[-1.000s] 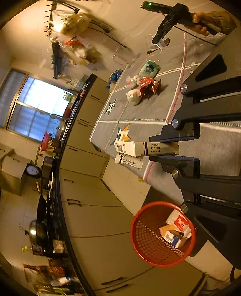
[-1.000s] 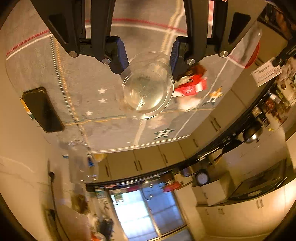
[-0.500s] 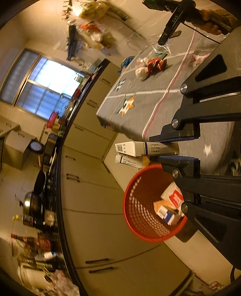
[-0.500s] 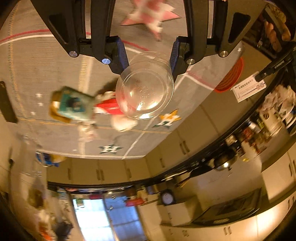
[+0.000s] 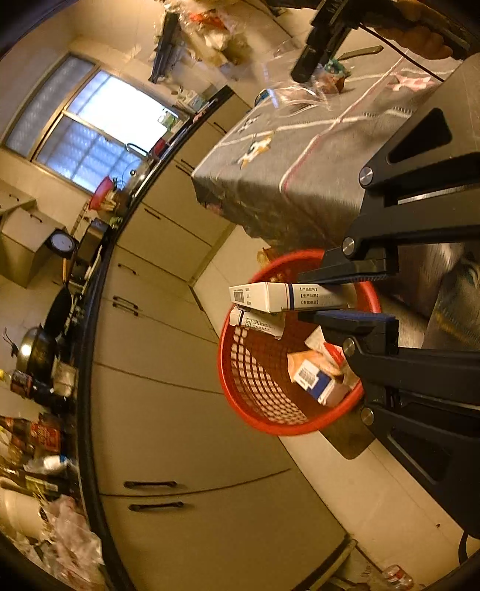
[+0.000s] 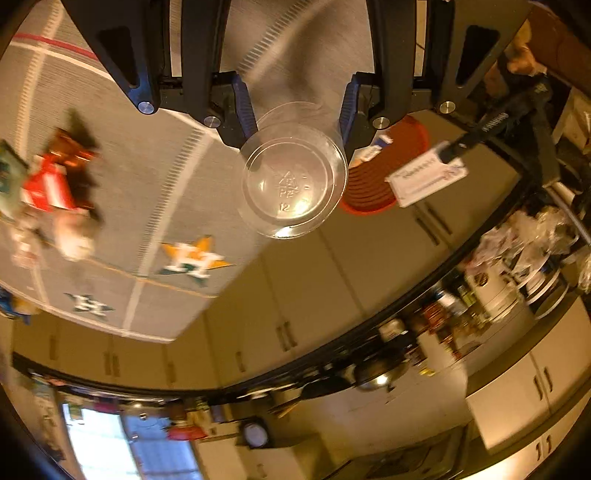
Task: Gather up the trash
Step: 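Carry the tube boxes and plastic lid toward the red wastebasket, then open the left tool and right tool to drop both items into the wastebasket, then return both tools to the trash pile on the table, then grasp the red-and-white box with the left tool while the right tool grasps the teal tissue pack, then carry the red-and-white box and teal tissue pack over the red wastebasket, then open the left tool and right tool to drop both items into the wastebasket, then return both tools to the remaining trash on the table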
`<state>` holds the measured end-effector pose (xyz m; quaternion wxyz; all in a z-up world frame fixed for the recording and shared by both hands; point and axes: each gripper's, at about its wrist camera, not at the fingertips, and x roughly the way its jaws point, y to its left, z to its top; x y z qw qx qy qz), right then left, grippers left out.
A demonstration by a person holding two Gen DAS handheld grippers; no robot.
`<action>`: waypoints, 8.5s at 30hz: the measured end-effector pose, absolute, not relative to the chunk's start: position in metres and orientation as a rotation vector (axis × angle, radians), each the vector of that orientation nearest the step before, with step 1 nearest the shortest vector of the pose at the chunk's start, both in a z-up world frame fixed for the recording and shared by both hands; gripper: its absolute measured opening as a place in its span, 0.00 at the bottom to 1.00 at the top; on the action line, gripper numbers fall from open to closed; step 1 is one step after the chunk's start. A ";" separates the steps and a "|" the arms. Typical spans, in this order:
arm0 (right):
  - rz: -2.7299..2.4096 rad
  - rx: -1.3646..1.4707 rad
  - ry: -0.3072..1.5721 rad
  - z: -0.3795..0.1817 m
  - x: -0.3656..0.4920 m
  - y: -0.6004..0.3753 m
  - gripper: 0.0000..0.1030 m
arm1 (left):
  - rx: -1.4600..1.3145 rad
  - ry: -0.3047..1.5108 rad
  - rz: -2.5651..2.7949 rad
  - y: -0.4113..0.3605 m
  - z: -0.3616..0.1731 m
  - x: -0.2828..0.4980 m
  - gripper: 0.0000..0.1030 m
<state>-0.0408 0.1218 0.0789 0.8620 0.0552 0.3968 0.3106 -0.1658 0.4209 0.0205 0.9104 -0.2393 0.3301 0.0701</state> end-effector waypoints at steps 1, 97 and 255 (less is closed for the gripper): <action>0.668 0.109 0.838 0.078 -0.038 0.132 0.42 | -0.499 0.685 0.149 0.425 0.018 -0.165 0.11; 0.269 0.327 0.784 0.032 0.032 -0.186 0.26 | -0.262 0.997 -0.483 0.036 0.039 0.051 0.23; 0.660 0.179 0.834 0.076 -0.048 0.121 0.74 | -0.364 0.626 0.342 0.388 0.066 -0.183 0.68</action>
